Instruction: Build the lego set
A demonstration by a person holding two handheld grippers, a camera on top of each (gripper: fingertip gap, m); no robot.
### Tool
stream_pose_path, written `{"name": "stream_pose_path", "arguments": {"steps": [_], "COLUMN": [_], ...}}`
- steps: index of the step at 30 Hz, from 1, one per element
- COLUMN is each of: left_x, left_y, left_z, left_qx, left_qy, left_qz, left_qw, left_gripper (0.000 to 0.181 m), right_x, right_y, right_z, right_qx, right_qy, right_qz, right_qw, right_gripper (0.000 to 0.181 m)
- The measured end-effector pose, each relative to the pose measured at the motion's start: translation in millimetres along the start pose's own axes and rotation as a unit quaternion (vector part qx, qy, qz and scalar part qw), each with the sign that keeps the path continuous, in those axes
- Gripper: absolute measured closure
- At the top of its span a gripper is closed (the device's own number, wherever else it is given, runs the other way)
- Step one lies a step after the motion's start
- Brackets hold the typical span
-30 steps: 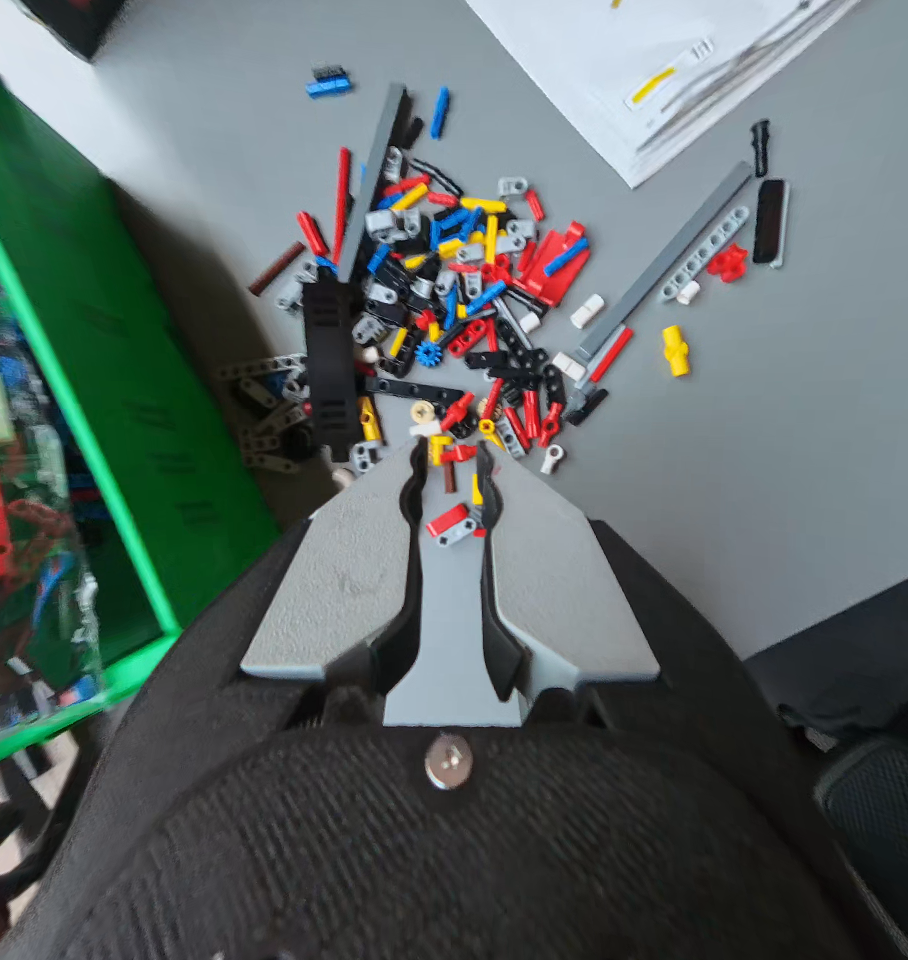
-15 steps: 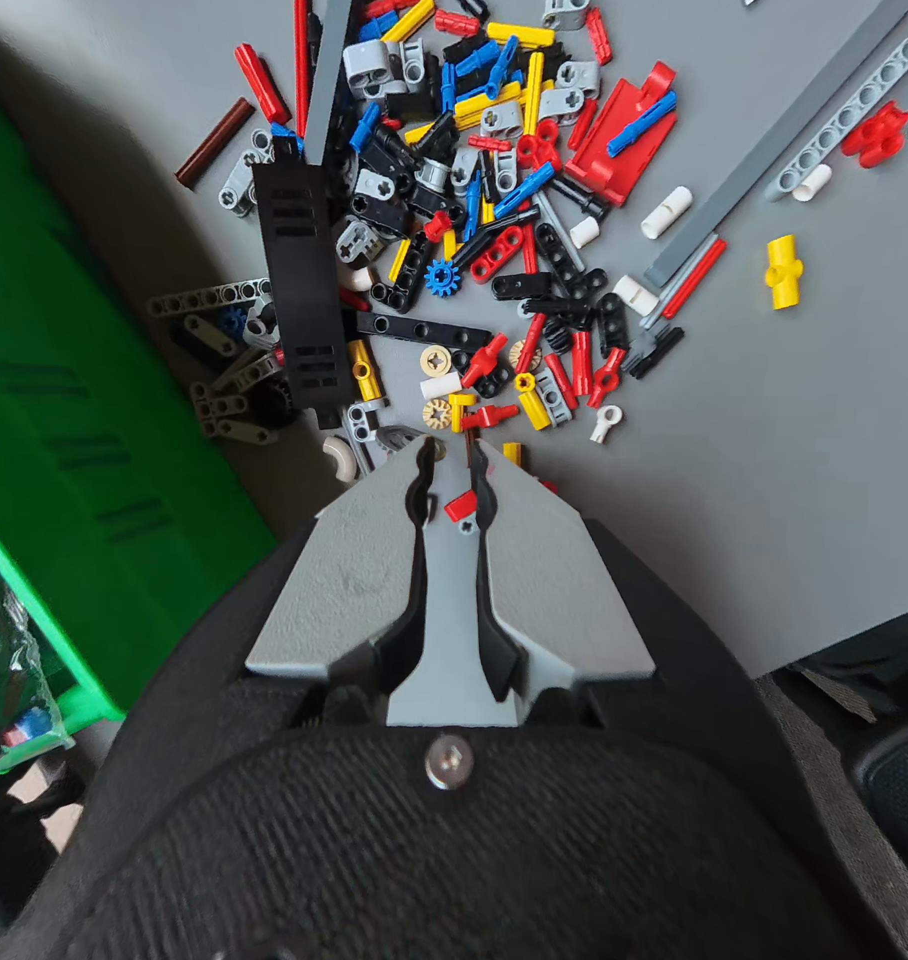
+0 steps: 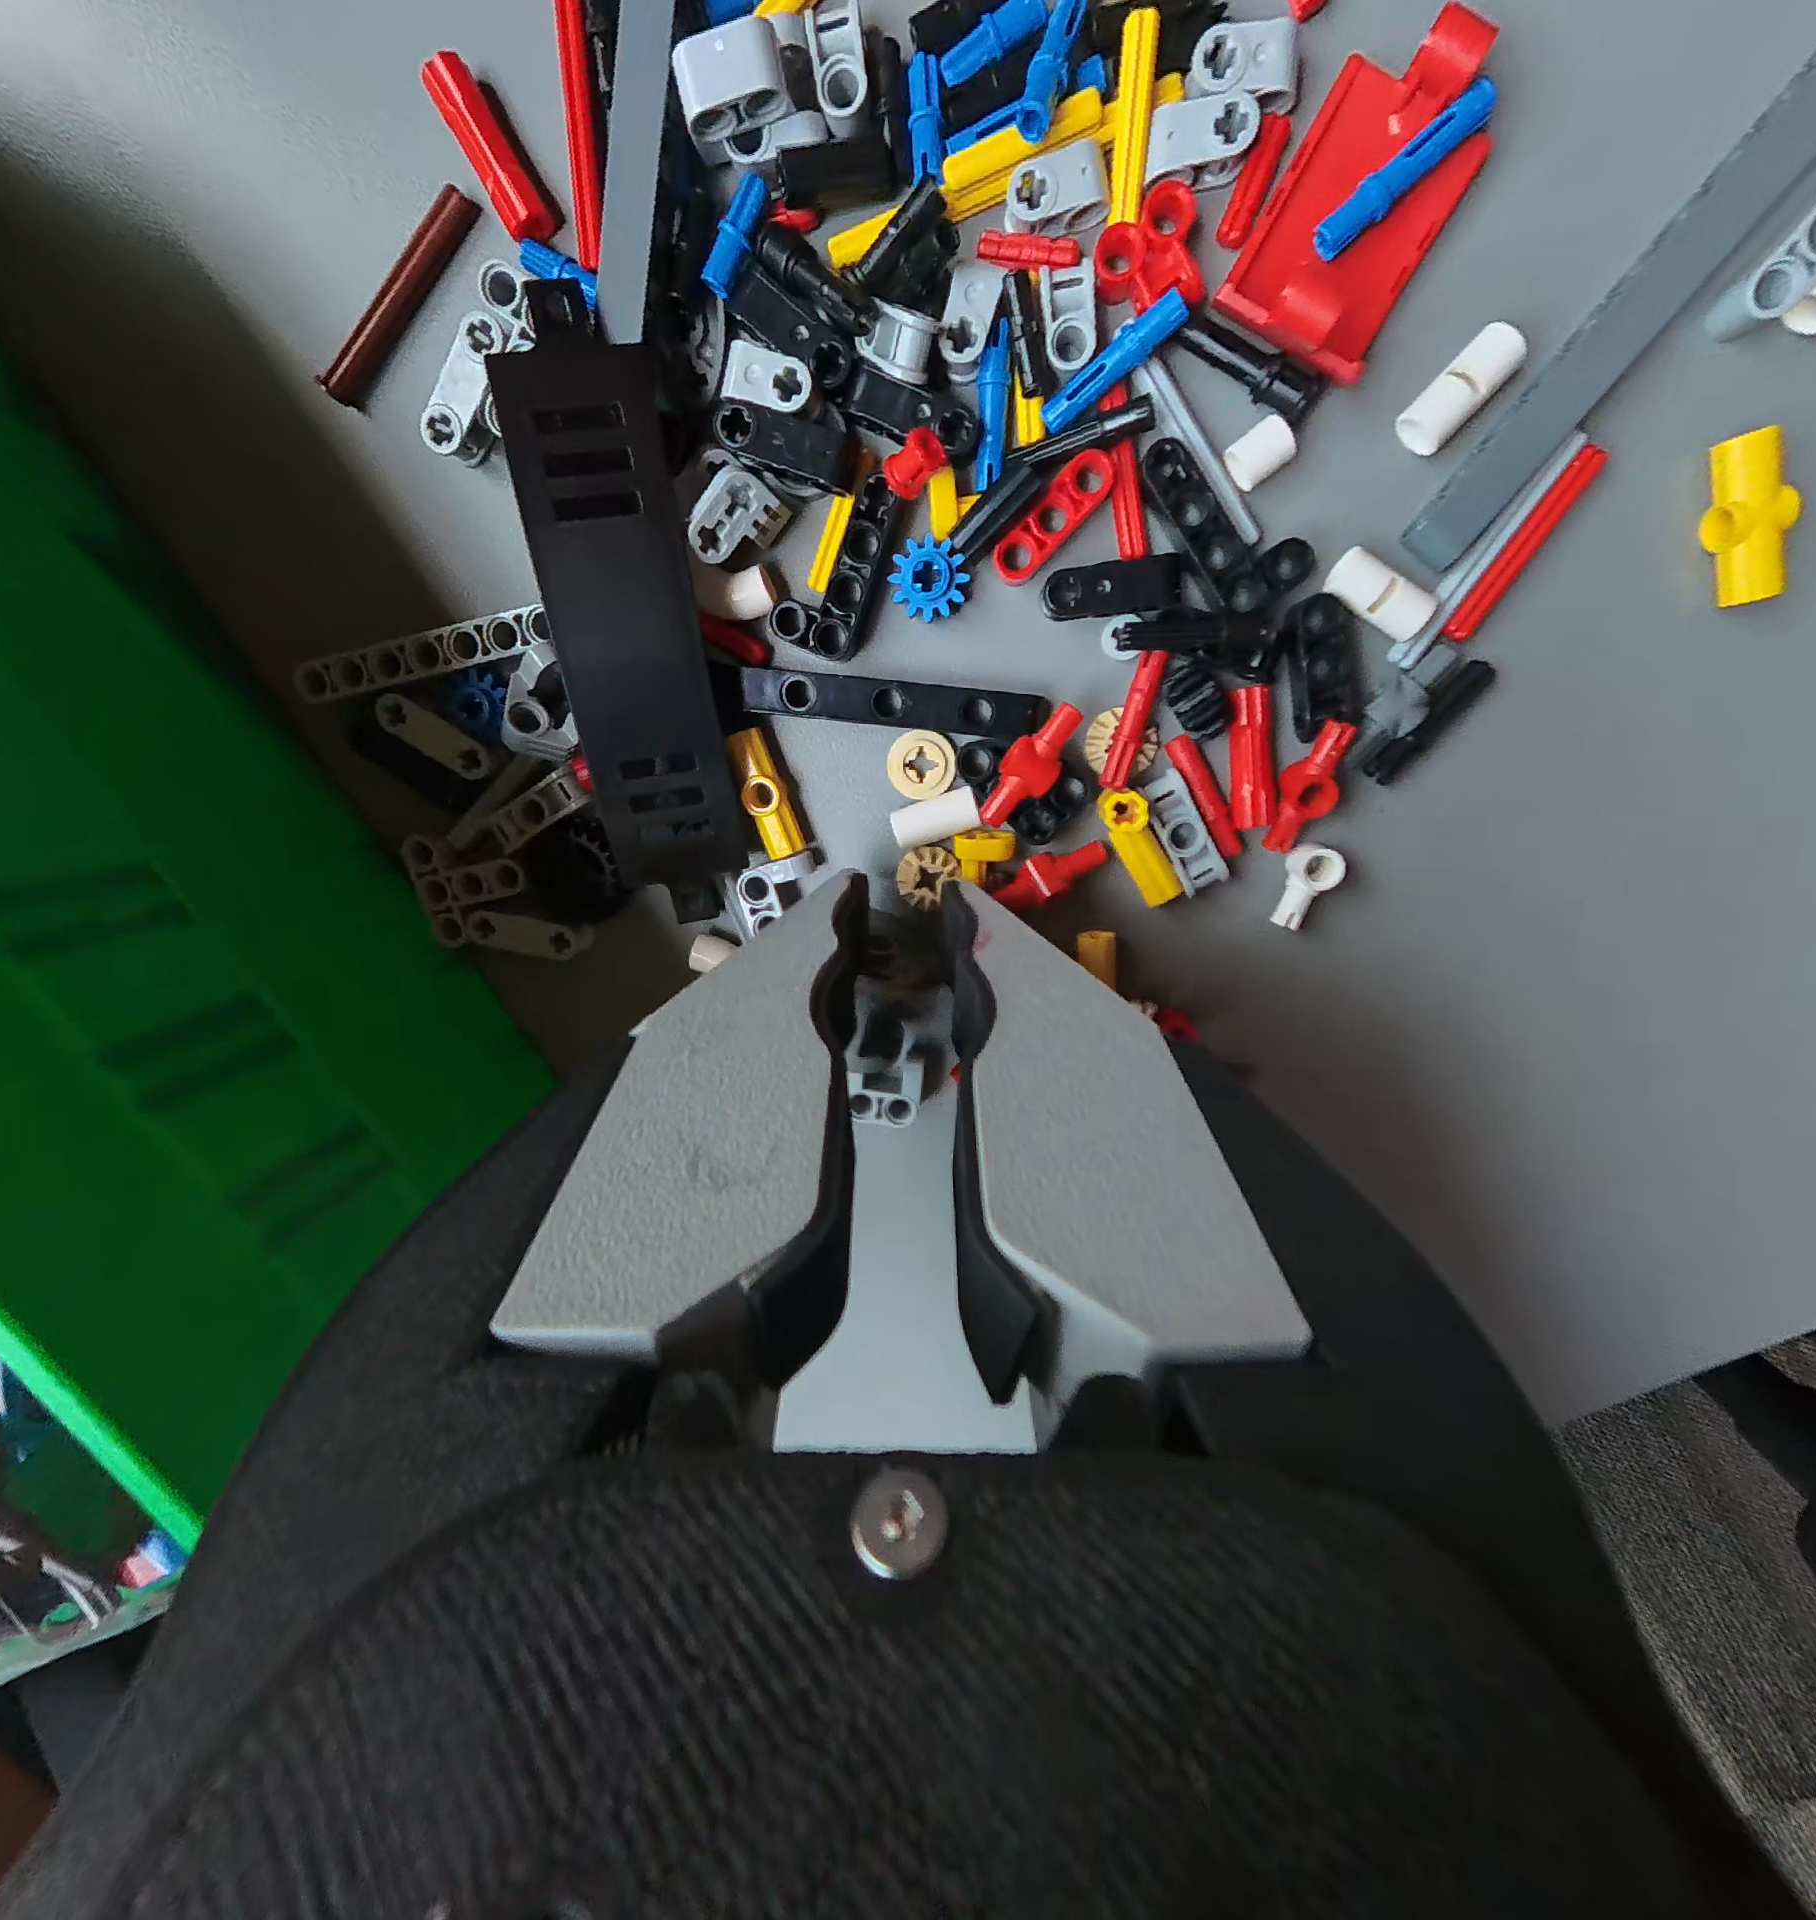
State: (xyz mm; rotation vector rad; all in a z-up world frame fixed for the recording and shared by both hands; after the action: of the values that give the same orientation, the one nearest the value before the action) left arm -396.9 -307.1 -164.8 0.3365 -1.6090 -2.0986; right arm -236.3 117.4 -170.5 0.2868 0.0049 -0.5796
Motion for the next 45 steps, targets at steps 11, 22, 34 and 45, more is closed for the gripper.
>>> {"name": "stream_pose_path", "arguments": {"steps": [11,22,34,45], "left_x": [0,0,-29,-27], "left_y": [-5,0,76,88], "left_z": [0,-3,-16,-15], "left_qx": [-0.001,-0.018,-0.471,-0.558], "left_qy": [-0.003,-0.002,-0.089,-0.063], "left_qz": [-0.018,-0.017,-0.248,-0.373], "left_qw": [1.000,1.000,0.842,0.739], "left_gripper": [0.169,0.171,0.172,0.173], "right_x": [0,0,0,0], "right_y": [0,0,0,0], "right_z": [0,0,0,0], "right_qx": [0.000,0.000,0.002,0.001], "right_qy": [-0.001,0.000,0.000,0.001], "right_qz": [0.000,0.000,0.001,-0.001], "right_qw": [1.000,1.000,1.000,1.000], "right_gripper": [0.170,0.170,0.170,0.170]}}
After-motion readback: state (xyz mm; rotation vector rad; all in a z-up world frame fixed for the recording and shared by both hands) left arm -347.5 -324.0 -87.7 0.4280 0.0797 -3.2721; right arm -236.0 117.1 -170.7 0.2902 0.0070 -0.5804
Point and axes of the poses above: each gripper's, where its closed fingertips meet, y back along the fingers, z out of its top, x = y × z across the jaws, the point moved 10 cm from there along y, back along the fingers, and after that the axes turned 6 degrees about y, right-handed, at the moved point
